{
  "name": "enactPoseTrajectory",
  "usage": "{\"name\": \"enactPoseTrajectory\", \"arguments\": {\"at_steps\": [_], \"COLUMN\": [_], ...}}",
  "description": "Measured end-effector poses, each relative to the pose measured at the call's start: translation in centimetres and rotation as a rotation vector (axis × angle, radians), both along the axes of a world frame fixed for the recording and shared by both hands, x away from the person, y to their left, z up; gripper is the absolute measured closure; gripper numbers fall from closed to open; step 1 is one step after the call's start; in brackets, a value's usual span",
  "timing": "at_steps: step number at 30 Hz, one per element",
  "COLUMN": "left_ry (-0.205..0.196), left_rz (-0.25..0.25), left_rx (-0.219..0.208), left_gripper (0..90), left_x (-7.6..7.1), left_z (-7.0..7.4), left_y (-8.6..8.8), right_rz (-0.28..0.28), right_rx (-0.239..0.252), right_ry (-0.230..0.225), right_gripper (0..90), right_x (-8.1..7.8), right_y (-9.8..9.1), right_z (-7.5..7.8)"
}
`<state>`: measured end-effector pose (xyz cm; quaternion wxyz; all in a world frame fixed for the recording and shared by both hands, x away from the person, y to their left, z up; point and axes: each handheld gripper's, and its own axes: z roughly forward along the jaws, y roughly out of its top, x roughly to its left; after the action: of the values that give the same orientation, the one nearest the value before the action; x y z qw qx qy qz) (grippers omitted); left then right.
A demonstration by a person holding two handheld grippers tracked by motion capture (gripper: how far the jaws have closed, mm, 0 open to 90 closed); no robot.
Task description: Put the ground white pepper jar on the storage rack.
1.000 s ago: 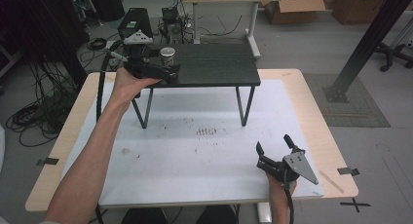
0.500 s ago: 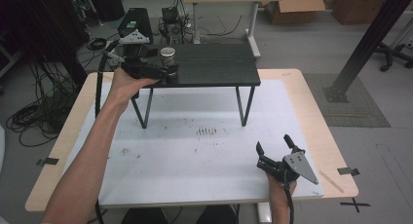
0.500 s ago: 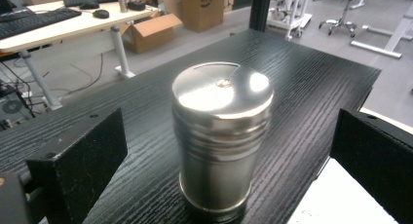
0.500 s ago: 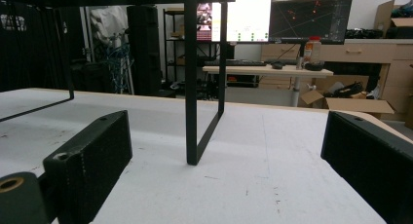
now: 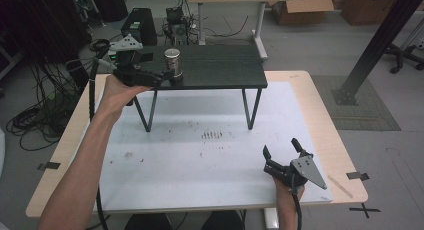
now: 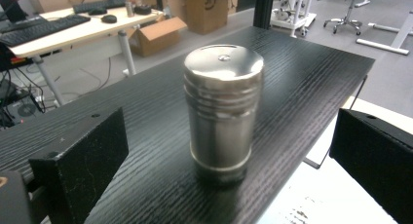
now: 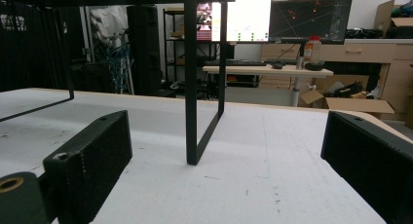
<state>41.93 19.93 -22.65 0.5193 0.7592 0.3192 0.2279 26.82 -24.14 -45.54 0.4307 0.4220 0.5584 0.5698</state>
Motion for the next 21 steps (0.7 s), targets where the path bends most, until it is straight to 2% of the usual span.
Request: {"name": "enactPoseTrajectory", "arguments": {"at_steps": [5,11,14,21], "left_ry": [-0.014,-0.033,-0.035,-0.067], "left_rz": [0.006,0.022,0.028,0.047], "left_rx": [0.006,-0.012,-0.009,-0.014], "left_gripper": [1.1,1.1,1.2,0.9], "left_x": [-1.3,-3.4,-3.9,-6.2], "left_z": [-0.2,-0.8,-1.0,-1.5], "left_y": [1.0,2.6,3.0,4.6], "right_rz": [0.000,0.000,0.000,0.000], "right_rx": [-0.001,-0.001,-0.001,-0.001], "right_ry": [0.000,0.000,0.000,0.000], "right_gripper": [4.2,4.2,4.2,4.2], "right_x": [0.0,0.0,0.0,0.0], "right_y": [0.0,0.0,0.0,0.0], "right_z": [0.0,0.0,0.0,0.0]}}
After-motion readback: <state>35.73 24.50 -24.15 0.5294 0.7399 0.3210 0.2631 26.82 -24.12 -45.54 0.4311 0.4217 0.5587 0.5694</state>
